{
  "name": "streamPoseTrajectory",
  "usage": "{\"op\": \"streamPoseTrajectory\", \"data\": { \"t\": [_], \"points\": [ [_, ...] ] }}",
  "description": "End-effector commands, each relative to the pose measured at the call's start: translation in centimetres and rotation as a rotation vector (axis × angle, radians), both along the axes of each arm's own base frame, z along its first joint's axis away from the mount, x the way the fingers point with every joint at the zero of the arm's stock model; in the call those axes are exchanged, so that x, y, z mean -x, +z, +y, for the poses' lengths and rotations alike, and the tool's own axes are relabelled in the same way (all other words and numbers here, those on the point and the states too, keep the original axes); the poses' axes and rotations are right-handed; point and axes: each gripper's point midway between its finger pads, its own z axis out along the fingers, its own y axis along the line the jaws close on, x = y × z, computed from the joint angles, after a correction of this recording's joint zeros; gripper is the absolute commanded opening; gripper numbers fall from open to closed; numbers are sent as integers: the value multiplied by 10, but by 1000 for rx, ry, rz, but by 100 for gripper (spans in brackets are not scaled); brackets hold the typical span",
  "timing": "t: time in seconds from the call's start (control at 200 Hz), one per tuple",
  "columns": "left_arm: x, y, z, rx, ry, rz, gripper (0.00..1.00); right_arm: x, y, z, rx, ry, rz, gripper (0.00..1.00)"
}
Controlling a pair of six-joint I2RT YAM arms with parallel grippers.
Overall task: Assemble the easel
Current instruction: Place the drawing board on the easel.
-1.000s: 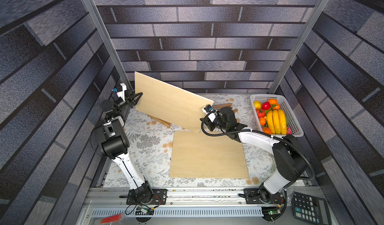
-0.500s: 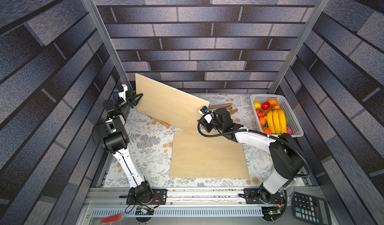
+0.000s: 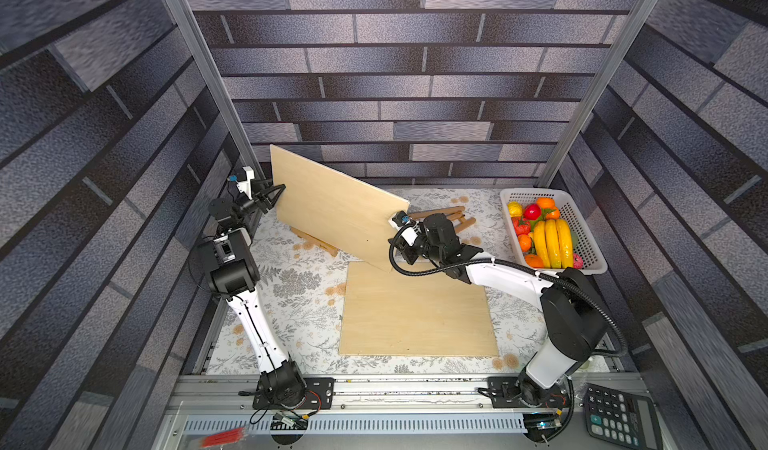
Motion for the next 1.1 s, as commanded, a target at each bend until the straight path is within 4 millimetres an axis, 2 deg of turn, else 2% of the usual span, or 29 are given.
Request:
{"op": "streamPoseTrajectory", "data": {
  "t": [0.0,0.225,0.401,0.666,0.852,0.997,1.097],
  "points": [
    [-15,-6,-54,59,-88,47,99,39,84,58,-150,200,-294,0],
    [-8,3,-52,78,-40,38,100,28,75,60,-142,167,-298,0],
    [-1,5,-39,128,44,57,100,17,71,61,-189,141,-246,0],
    [21,5,-42,189,76,123,100,3,72,58,-250,121,-162,0],
    [35,-6,-32,319,150,243,100,-4,69,58,-268,117,-115,0],
    [44,-24,-39,297,160,292,100,-17,63,55,-272,79,-111,0],
    [43,-20,-34,319,169,256,100,-26,57,52,-250,43,-130,0]
  ]
}}
